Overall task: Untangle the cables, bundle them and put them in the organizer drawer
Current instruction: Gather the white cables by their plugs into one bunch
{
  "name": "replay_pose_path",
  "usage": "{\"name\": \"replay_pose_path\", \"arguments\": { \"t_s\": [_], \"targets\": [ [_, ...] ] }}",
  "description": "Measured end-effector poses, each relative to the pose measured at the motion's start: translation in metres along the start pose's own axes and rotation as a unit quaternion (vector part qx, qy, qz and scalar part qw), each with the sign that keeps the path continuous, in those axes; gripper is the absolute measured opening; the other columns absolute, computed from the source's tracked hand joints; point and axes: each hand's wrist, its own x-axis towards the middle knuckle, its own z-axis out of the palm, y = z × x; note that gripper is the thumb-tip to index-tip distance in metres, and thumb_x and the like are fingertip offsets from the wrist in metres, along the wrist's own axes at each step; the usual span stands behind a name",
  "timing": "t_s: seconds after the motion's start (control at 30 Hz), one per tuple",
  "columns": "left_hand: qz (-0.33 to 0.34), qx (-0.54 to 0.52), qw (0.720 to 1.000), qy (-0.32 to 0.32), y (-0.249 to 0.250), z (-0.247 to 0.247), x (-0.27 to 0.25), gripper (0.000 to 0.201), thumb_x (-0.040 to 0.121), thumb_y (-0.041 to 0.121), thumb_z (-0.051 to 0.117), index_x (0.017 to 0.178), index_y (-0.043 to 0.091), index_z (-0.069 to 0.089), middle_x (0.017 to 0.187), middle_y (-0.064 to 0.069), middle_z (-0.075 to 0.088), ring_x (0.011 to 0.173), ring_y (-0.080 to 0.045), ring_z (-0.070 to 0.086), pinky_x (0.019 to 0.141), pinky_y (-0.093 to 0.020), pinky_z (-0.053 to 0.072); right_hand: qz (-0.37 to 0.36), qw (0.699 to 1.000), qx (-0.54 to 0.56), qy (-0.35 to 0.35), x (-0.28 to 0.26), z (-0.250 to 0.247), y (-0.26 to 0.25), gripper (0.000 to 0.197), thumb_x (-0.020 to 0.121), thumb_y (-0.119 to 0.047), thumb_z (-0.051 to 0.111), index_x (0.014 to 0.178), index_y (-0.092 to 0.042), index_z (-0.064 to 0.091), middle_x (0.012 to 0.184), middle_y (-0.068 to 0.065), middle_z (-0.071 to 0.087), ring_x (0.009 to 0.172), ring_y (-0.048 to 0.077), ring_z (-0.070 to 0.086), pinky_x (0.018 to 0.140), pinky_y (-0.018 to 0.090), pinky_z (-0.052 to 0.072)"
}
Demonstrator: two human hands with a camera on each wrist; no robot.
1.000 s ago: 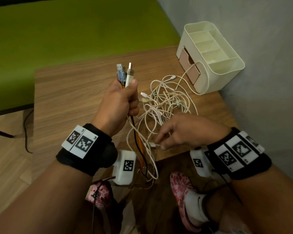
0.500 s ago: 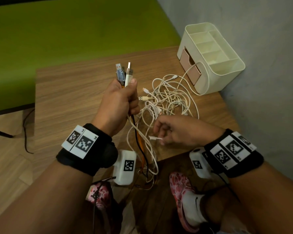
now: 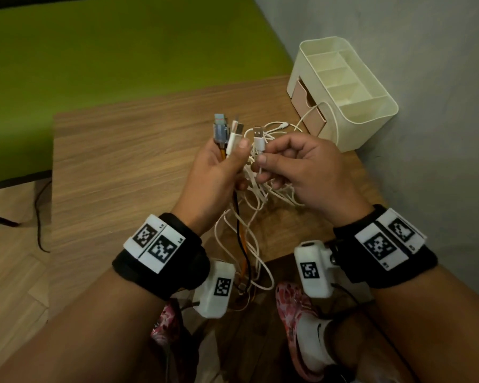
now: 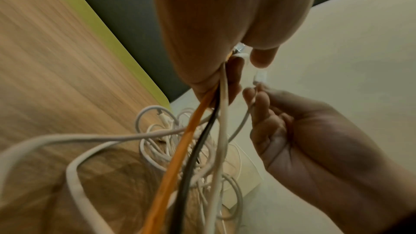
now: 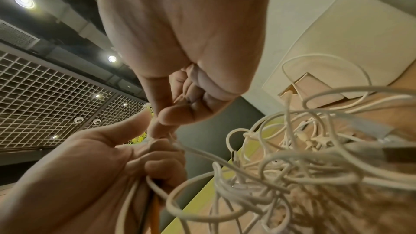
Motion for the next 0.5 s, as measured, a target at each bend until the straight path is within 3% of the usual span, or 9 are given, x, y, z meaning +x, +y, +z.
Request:
{"name": "replay_pose_path", "arguments": {
  "t_s": [0.1,0.2,0.27,0.4,0.5],
  "targets": [
    [0.011,0.003,1.000,-0.007,-0.004,0.005,-0.001,0.020,0.100,0.018,0.050,0.109,0.000,0.051,0.080,-0.001,0.062,0.063,-0.005,0.060,0.056,-0.017,0.046,-0.004,1.000,0.010,0.005,0.000,0.003,-0.001,0.009,0.089,-0.004,0.069,0.096,0.001,0.068,0.069,0.007,0.073,0.063,0.016,0.073,0.050,0.021,0.053],
    [0.016,0.006,1.000,0.005,-0.006,0.005,0.000,0.014,0.101,0.007,0.048,0.109,-0.004,0.049,0.082,-0.004,0.059,0.063,-0.002,0.061,0.056,-0.014,0.046,-0.012,1.000,0.007,0.008,-0.001,0.005,-0.001,0.007,0.091,-0.006,0.066,0.097,-0.004,0.070,0.072,0.007,0.074,0.066,0.017,0.073,0.053,0.023,0.056],
    [0.030,0.034,0.999,0.007,-0.010,0.003,0.001,0.024,0.100,0.012,0.052,0.108,-0.010,0.050,0.079,-0.004,0.060,0.063,-0.005,0.059,0.057,-0.017,0.046,-0.025,0.999,-0.018,0.013,-0.003,0.006,0.000,0.005,0.092,-0.008,0.067,0.096,-0.008,0.070,0.069,0.000,0.073,0.061,0.012,0.070,0.051,0.022,0.054],
    [0.044,0.077,0.996,0.024,-0.012,-0.001,0.004,0.009,0.099,0.015,0.054,0.096,0.007,0.057,0.066,0.013,0.062,0.059,0.001,0.055,0.058,-0.021,0.045,-0.048,0.994,-0.082,0.053,-0.003,0.009,0.004,0.001,0.089,-0.022,0.072,0.089,-0.021,0.071,0.070,-0.014,0.068,0.060,0.003,0.061,0.053,0.016,0.046],
    [0.049,0.074,0.996,0.006,-0.008,0.001,0.003,0.010,0.099,0.018,0.054,0.096,0.009,0.056,0.063,0.013,0.059,0.057,-0.002,0.053,0.056,-0.026,0.044,-0.065,0.986,-0.121,0.092,-0.001,0.008,0.006,0.011,0.084,-0.029,0.077,0.083,-0.021,0.070,0.083,-0.007,0.067,0.073,0.004,0.060,0.064,0.024,0.050]
  ]
}}
